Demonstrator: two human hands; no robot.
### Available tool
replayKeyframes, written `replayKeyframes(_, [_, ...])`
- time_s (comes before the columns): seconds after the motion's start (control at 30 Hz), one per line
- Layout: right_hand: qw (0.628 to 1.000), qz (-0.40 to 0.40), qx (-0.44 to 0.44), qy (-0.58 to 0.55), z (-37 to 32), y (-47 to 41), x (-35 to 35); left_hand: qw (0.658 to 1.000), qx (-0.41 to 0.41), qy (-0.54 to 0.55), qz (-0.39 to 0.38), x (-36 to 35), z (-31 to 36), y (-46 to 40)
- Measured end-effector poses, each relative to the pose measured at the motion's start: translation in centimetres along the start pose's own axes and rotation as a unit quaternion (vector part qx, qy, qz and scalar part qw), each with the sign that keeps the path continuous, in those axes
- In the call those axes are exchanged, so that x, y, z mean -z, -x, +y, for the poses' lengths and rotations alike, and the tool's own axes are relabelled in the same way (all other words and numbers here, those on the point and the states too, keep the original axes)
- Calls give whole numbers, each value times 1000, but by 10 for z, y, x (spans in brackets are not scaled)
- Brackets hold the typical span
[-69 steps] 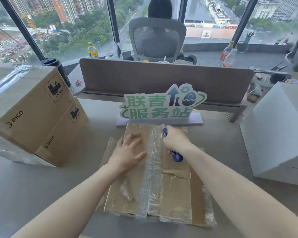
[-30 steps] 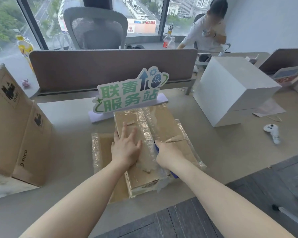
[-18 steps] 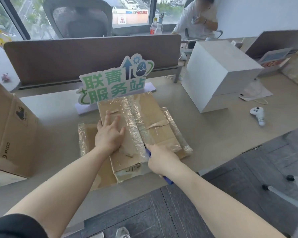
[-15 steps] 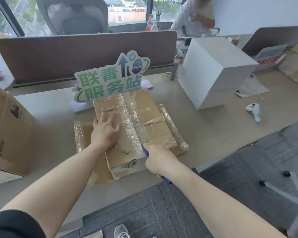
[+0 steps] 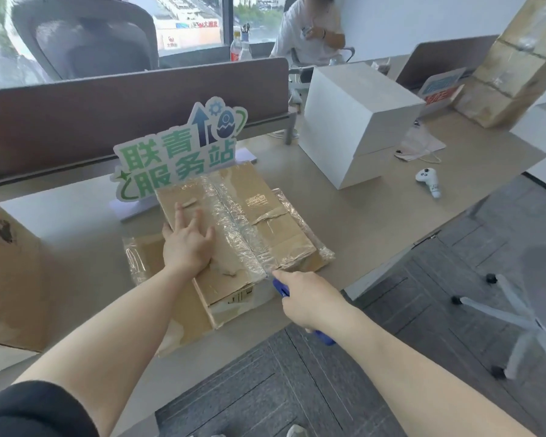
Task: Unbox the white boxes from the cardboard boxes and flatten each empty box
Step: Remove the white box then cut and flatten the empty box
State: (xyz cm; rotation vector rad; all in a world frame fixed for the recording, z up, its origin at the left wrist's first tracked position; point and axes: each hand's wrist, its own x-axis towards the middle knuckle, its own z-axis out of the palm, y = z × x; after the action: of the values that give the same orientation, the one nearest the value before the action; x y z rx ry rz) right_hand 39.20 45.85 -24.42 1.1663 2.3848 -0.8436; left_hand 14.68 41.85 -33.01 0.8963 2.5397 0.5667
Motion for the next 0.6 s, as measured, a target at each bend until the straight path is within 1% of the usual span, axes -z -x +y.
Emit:
replayKeyframes(0.07, [998,16,-23,-63,4,7,-3,1000,-9,-4,-12,4,-2,-1])
replayKeyframes(0.13, [982,64,-38,-172,11,11,-10,999,-39,-36,-7,6,-6,0])
replayKeyframes(0.2, [947,104,-56,-300,16,13,-20,990,-110,-85,13,5,-11,4])
replayKeyframes(0.27, [915,126,-63,-377,14,13,-31,975,-184,-122,9,2,-14,10])
replayKeyframes(0.33, [898,144,-62,-411,6,12,-40,967,-217,-137,-9,1,-11,13])
replayKeyframes(0.43, [865,170,-64,-469,-4,9,-50,958,-231,-169,-26,-1,-6,17])
replayKeyframes(0.53, [841,174,-63,-509,-11,7,-59,953,-238,-186,-12,-4,-7,19])
replayKeyframes(0.6, [832,169,-56,-526,-17,5,-65,954,-237,-183,-5,-5,-7,20])
